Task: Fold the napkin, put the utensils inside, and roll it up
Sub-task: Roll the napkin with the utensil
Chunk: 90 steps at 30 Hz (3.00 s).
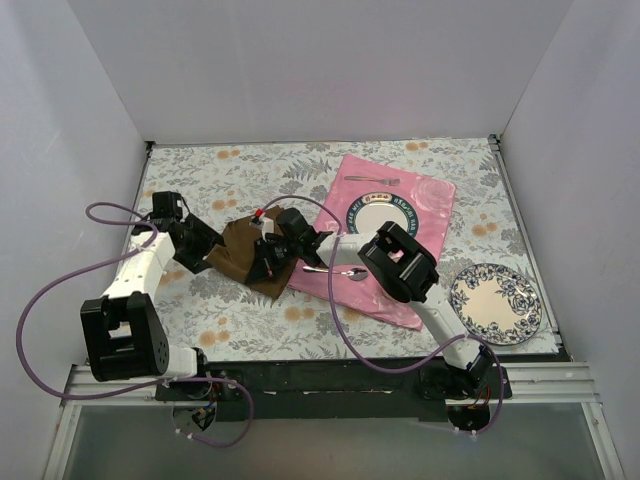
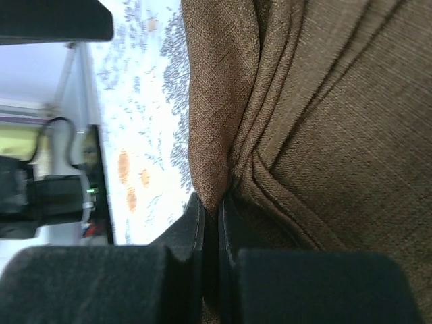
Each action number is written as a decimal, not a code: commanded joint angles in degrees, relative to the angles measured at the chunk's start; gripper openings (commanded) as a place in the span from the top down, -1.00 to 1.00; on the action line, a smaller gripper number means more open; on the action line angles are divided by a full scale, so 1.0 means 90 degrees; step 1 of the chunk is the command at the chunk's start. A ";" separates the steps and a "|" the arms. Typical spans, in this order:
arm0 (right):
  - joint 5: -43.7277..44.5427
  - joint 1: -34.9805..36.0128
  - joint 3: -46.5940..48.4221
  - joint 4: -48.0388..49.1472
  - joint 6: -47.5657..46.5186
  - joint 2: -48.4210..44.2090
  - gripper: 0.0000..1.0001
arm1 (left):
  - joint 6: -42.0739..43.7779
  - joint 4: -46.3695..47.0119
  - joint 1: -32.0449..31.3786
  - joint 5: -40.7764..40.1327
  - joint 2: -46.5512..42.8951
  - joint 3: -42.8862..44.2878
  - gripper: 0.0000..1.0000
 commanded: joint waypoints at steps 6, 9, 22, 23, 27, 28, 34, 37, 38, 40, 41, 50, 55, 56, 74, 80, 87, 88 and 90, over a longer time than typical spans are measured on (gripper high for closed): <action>-0.0829 -0.0178 -0.0478 0.0826 0.1319 0.0530 0.97 | 0.0295 0.0934 0.0003 0.0434 0.0036 0.0080 0.45; -0.0810 -0.0187 -0.0478 0.0797 0.1309 0.0540 0.97 | 0.0296 0.0994 0.0012 0.0787 0.0787 0.0314 0.78; -0.0683 -0.0207 -0.0556 0.0680 0.1152 0.0442 0.97 | 0.0851 0.0742 -0.0017 -0.1007 0.2449 0.0822 1.00; -0.0683 -0.0197 -0.0556 0.0680 0.1143 0.0442 0.97 | 0.0891 0.0644 -0.0007 -0.1309 0.2663 0.0880 1.00; -0.0683 -0.0197 -0.0526 0.0660 0.1113 0.0462 0.97 | 0.1116 0.0283 -0.0153 -0.1926 0.2802 0.1212 1.00; -0.0673 -0.0207 -0.0526 0.0631 0.1094 0.0472 0.97 | 0.1126 0.0263 -0.0202 -0.2150 0.2715 0.1251 1.00; -0.0634 -0.0207 -0.0507 0.0533 0.0977 0.0452 0.97 | 0.1175 -0.0040 -0.0544 -0.2523 0.2129 0.1827 0.79; -0.0624 -0.0197 -0.0458 0.0455 0.0928 0.0481 0.97 | 0.1087 -0.0079 -0.0564 -0.2250 0.1807 0.1983 0.44; -0.0634 -0.0197 -0.0458 0.0465 0.0918 0.0481 0.97 | 0.1038 -0.0186 -0.0564 -0.2143 0.1738 0.2023 0.29; -0.0624 -0.0207 -0.0458 0.0455 0.0899 0.0472 0.97 | 0.0843 -0.0323 -0.0583 -0.2093 0.1485 0.2043 0.18; -0.0624 -0.0216 -0.0458 0.0465 0.0889 0.0472 0.97 | 0.0765 -0.0439 -0.0574 -0.2045 0.1387 0.1917 0.11; -0.0644 -0.0226 -0.0263 0.0348 0.0820 0.0540 0.97 | -0.0727 -0.0102 -0.0554 -0.0250 -0.0487 -0.0201 -0.04; -0.0614 -0.0246 -0.0224 0.0318 0.0772 0.0540 0.97 | -0.1549 0.0457 -0.0544 0.0356 -0.0978 -0.1090 -0.18; -0.0605 -0.0236 -0.0214 0.0299 0.0772 0.0550 0.97 | -0.1656 0.0554 -0.0544 0.0609 -0.0900 -0.1131 -0.15; -0.0331 -0.0246 -0.0048 -0.0267 0.0235 0.0491 0.97 | -0.1843 0.0245 -0.0535 0.0300 0.0868 -0.0819 0.40; -0.0136 -0.0236 0.0089 -0.0746 -0.0272 0.0472 0.97 | -0.1395 0.0194 -0.0525 0.0075 0.1385 -0.0555 0.84; 0.0547 -0.0187 0.0976 -0.2804 -0.1990 0.0189 0.65 | -0.0984 0.0116 -0.0525 0.0133 0.1864 -0.0350 1.00; 0.0809 -0.0178 0.1113 -0.3048 -0.2234 0.0130 0.58 | -0.0964 0.0097 -0.0525 0.0124 0.1903 -0.0321 1.00; 0.1113 -0.0158 0.1387 -0.3653 -0.2752 -0.0065 0.34 | -0.0887 0.0067 -0.0525 0.0114 0.1933 -0.0243 1.00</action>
